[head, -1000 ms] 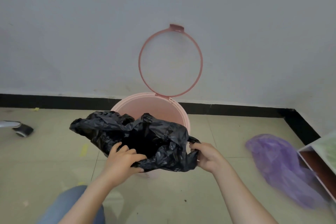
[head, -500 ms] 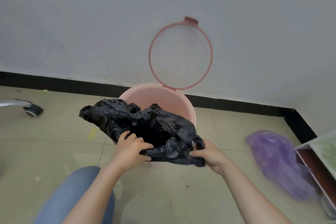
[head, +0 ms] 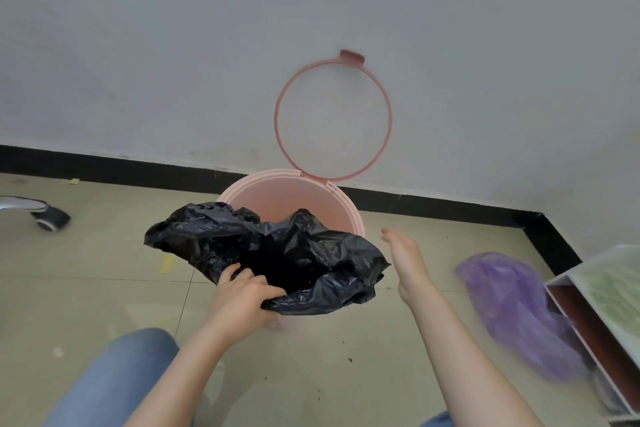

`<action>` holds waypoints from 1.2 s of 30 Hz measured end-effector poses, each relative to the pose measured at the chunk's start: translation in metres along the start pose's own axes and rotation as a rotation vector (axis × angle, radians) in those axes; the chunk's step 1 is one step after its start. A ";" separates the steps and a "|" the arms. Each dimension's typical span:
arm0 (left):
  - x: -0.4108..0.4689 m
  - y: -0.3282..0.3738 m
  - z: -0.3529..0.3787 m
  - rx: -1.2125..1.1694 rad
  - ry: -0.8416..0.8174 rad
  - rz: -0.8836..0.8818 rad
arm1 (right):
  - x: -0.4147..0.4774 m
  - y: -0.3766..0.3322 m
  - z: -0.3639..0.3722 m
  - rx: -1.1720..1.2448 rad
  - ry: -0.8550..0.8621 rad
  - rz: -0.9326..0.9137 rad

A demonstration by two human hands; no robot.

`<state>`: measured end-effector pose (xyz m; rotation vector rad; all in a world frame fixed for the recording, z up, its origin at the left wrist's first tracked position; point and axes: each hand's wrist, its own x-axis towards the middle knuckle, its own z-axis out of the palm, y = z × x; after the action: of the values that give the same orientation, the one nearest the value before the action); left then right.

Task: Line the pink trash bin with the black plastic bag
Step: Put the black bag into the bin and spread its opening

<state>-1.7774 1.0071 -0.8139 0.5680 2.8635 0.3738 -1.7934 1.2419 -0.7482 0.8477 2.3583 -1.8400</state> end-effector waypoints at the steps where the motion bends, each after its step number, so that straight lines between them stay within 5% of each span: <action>1: -0.001 0.001 0.000 0.003 -0.006 -0.001 | 0.002 0.000 0.003 -0.004 -0.020 -0.022; 4: -0.007 0.003 -0.002 0.012 -0.023 0.000 | 0.010 0.008 0.013 -0.474 -0.188 -0.062; 7: -0.014 -0.001 -0.007 0.004 -0.084 0.013 | 0.029 0.018 0.018 -0.749 -0.036 -0.162; 10: -0.022 -0.004 -0.010 0.012 -0.157 0.036 | 0.044 0.025 0.014 -0.601 0.234 -0.102; 17: -0.027 -0.001 -0.015 -0.038 -0.271 0.050 | 0.065 0.025 0.018 0.096 0.195 0.160; 19: -0.029 0.004 -0.017 -0.179 -0.134 0.042 | 0.058 0.012 0.022 -0.034 0.224 0.113; 22: -0.023 0.008 -0.021 -0.156 0.598 0.179 | 0.036 -0.004 0.030 -0.589 0.276 -0.154; 24: -0.008 0.001 -0.036 0.032 0.858 0.064 | 0.022 -0.008 0.040 -0.799 0.143 -0.273; 28: 0.021 -0.035 -0.073 0.188 0.301 -0.331 | 0.018 0.018 0.044 -1.094 -0.196 -0.030; 32: 0.026 -0.059 -0.095 -0.378 -0.032 -0.269 | 0.023 0.034 0.036 -0.935 -0.271 -0.113; 36: 0.025 -0.080 -0.116 -0.503 -0.218 -0.288 | 0.036 0.033 0.019 -0.848 -0.318 -0.232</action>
<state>-1.8558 0.9214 -0.7302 0.0934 2.4538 0.8792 -1.8154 1.2438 -0.7953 0.1734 2.6812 -0.7412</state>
